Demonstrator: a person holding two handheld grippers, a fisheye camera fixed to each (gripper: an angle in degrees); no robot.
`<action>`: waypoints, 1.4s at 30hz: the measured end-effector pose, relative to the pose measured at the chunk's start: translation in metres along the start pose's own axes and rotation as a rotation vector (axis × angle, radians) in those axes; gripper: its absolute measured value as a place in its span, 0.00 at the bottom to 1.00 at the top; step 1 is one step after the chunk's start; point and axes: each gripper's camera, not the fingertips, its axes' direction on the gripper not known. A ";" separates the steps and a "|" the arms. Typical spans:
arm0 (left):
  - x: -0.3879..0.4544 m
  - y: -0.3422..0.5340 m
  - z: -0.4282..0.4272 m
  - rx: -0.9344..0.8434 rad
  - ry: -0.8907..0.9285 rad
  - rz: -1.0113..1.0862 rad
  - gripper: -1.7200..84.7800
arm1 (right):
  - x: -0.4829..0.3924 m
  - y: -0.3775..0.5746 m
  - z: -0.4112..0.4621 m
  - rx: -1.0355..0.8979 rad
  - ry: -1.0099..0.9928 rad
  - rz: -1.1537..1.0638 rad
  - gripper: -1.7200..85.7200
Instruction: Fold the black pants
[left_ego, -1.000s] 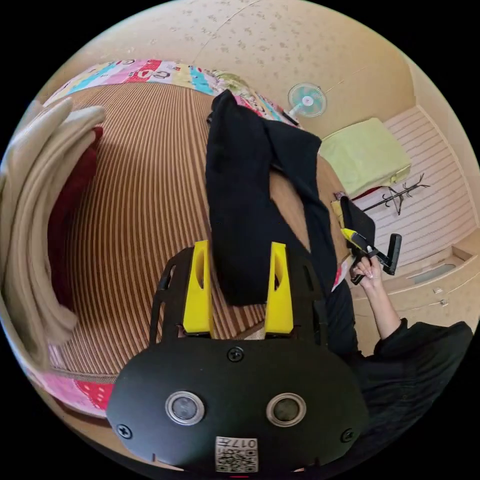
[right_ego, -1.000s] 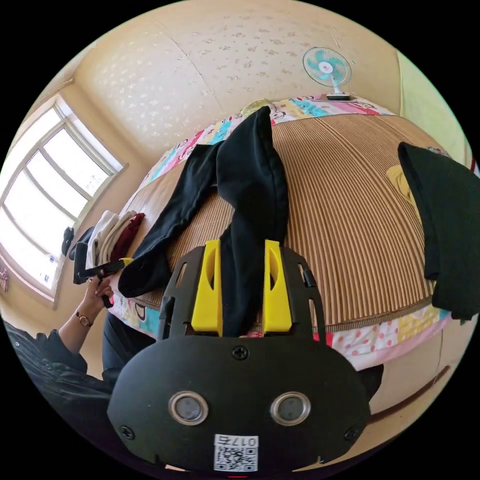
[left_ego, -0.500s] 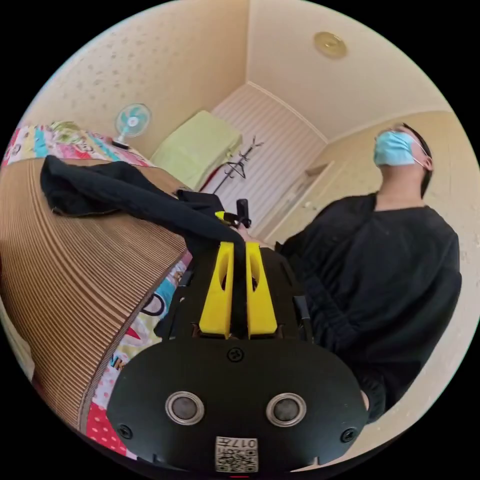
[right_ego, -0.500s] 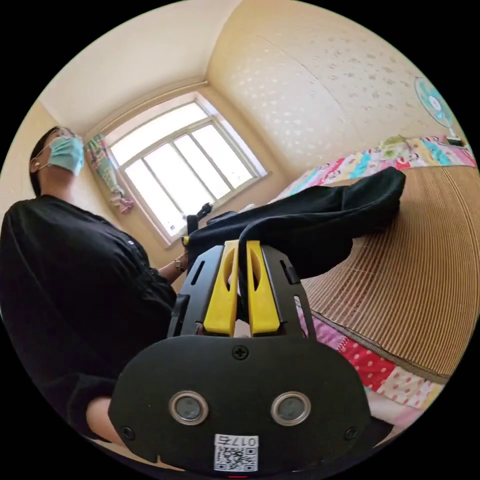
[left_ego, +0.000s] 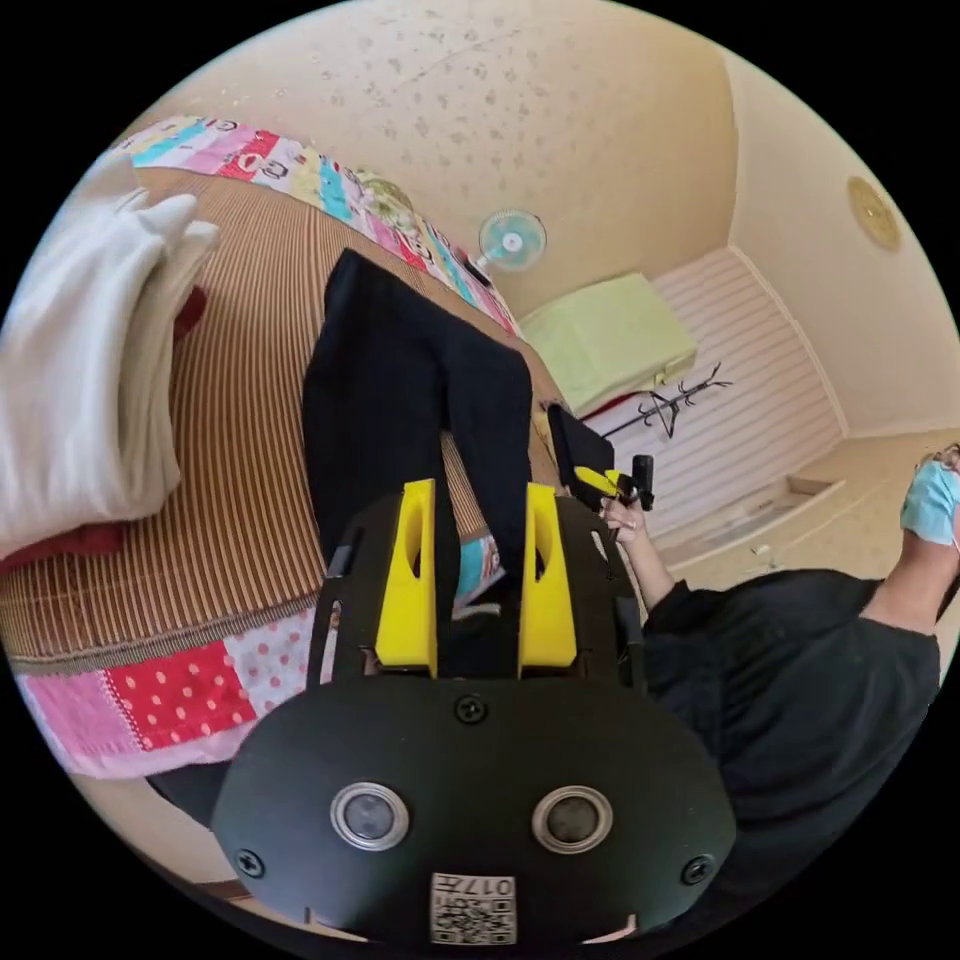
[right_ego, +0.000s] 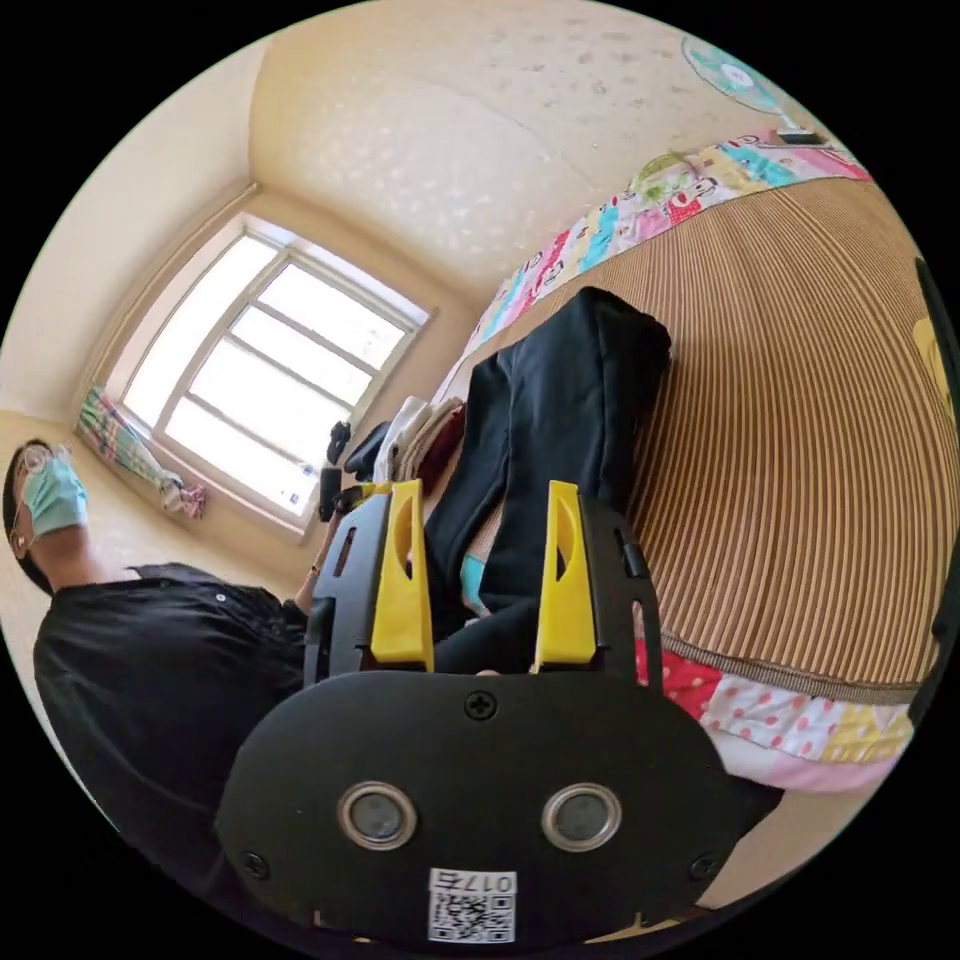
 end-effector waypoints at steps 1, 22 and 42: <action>0.001 -0.012 0.002 0.007 -0.022 0.008 0.18 | 0.008 -0.023 -0.001 0.085 -0.003 0.039 0.21; 0.014 -0.007 0.009 -0.018 0.259 0.357 0.07 | -0.070 0.050 -0.002 -0.061 -0.245 -0.345 0.07; 0.052 0.059 0.111 -0.324 -0.380 0.080 0.15 | -0.062 0.106 0.136 -0.380 0.667 0.048 0.13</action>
